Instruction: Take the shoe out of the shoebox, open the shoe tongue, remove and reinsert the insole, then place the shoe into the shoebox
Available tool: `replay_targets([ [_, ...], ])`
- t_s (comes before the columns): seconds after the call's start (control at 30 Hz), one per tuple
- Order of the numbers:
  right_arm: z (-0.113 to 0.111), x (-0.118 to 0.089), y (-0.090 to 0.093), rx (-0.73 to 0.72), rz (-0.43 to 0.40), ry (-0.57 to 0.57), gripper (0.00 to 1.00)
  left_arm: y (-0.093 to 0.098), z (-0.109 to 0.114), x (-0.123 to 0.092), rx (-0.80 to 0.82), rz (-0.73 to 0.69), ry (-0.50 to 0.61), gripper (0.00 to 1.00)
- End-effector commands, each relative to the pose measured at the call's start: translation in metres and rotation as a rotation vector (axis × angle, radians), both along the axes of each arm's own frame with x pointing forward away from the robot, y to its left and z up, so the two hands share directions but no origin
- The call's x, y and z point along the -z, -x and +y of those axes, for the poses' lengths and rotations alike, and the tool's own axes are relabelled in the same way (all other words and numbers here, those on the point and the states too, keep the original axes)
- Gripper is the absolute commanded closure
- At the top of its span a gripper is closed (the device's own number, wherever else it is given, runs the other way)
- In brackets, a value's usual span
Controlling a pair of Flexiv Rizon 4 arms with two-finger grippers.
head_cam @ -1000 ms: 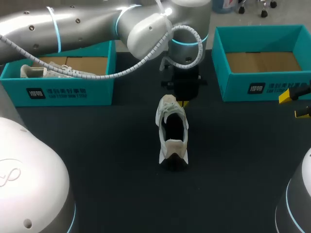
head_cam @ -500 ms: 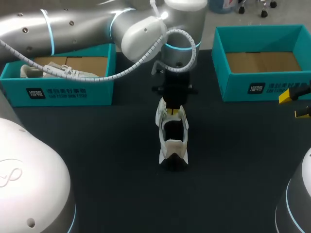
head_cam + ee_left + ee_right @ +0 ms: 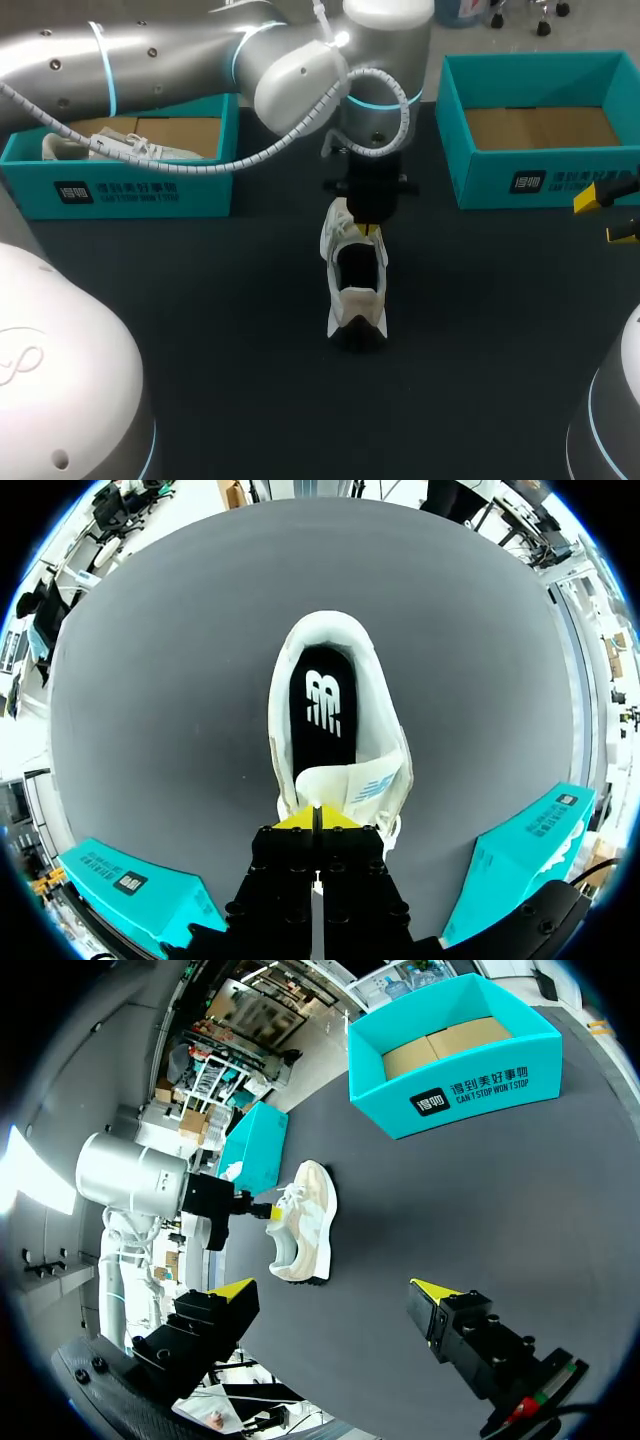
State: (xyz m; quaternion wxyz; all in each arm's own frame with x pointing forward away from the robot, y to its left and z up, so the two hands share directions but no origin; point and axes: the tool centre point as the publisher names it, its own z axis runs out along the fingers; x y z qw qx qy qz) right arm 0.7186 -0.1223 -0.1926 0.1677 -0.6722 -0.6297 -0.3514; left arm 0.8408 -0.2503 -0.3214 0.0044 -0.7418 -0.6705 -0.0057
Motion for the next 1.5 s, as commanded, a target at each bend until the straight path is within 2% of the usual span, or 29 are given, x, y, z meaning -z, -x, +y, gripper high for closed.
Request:
replay_targets([
  [0.03, 0.001, 0.0, 0.0, 0.002, 0.001, 0.003, 0.0, -0.002, -0.007, 0.008, 0.01, 0.011, -0.025, 1.0],
  [0.27, 0.001, 0.0, 0.0, 0.002, 0.001, 0.003, 0.0, 0.001, 0.003, 0.015, 0.052, 0.05, -0.099, 1.0],
  [0.37, 0.001, 0.0, 0.0, 0.002, 0.001, 0.003, 0.0, 0.001, 0.005, 0.017, 0.048, 0.047, -0.099, 1.0],
  [0.73, 0.001, 0.0, 0.0, 0.002, 0.001, 0.003, 0.0, -0.008, 0.008, 0.007, -0.072, -0.011, -0.015, 1.0],
  [1.1, 0.001, 0.0, 0.0, 0.002, 0.001, 0.003, 0.0, 0.008, 0.012, 0.025, -0.144, 0.03, 0.011, 1.0],
  [1.33, 0.001, 0.0, 0.0, 0.002, 0.001, 0.003, 0.0, 0.009, 0.022, 0.005, -0.184, -0.011, 0.042, 1.0],
  [1.5, 0.001, 0.0, 0.0, 0.002, 0.001, 0.003, 0.0, 0.008, 0.028, -0.001, -0.222, -0.014, 0.04, 1.0],
])
